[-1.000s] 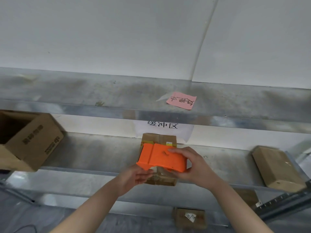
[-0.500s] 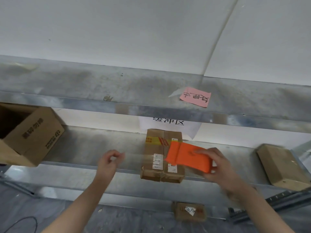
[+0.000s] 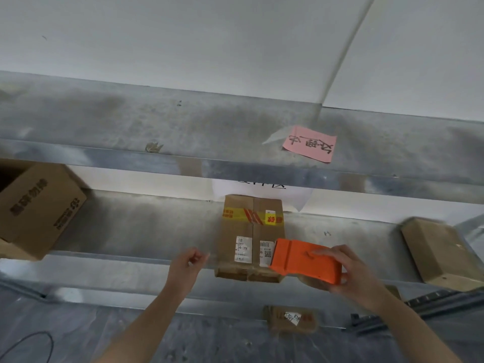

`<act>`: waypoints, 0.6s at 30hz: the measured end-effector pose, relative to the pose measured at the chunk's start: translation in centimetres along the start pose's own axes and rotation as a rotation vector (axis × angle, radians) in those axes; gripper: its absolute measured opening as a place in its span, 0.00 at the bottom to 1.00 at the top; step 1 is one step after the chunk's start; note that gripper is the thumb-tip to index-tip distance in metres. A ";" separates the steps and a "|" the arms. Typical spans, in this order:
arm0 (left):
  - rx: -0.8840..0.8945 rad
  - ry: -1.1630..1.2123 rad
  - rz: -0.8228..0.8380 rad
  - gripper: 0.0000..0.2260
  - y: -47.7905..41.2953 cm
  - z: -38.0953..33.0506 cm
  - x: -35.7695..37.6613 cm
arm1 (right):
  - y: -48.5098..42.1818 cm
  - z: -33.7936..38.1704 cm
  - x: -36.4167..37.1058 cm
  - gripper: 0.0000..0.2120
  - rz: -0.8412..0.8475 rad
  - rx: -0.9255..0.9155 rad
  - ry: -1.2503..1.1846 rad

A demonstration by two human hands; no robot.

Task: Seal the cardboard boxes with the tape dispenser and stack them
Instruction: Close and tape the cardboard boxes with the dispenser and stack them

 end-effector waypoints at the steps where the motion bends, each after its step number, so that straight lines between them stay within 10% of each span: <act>1: -0.024 0.020 -0.004 0.11 -0.1 0.5 0.4 | 0.0 -0.3 0.3 0.39 0.009 0.010 0.005; 12: -0.232 0.186 -0.118 0.10 -1.4 5.8 3.4 | -0.3 -0.6 1.1 0.39 -0.011 0.064 -0.058; 15: -0.042 0.114 -0.138 0.15 -0.4 1.7 2.6 | -0.4 -0.4 1.2 0.37 -0.018 0.041 -0.077; 18: 0.213 0.061 0.210 0.18 0.8 -4.1 4.9 | -0.4 -1.2 1.6 0.36 0.000 0.040 -0.098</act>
Point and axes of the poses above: each hand's wrist, its own y-axis away from the middle knuckle, its own x-axis out of the palm, z = x × y, the point moved 9 cm from there along -y, towards the middle knuckle, and after that the axes turned 14 degrees about y, right-handed, at the moved point
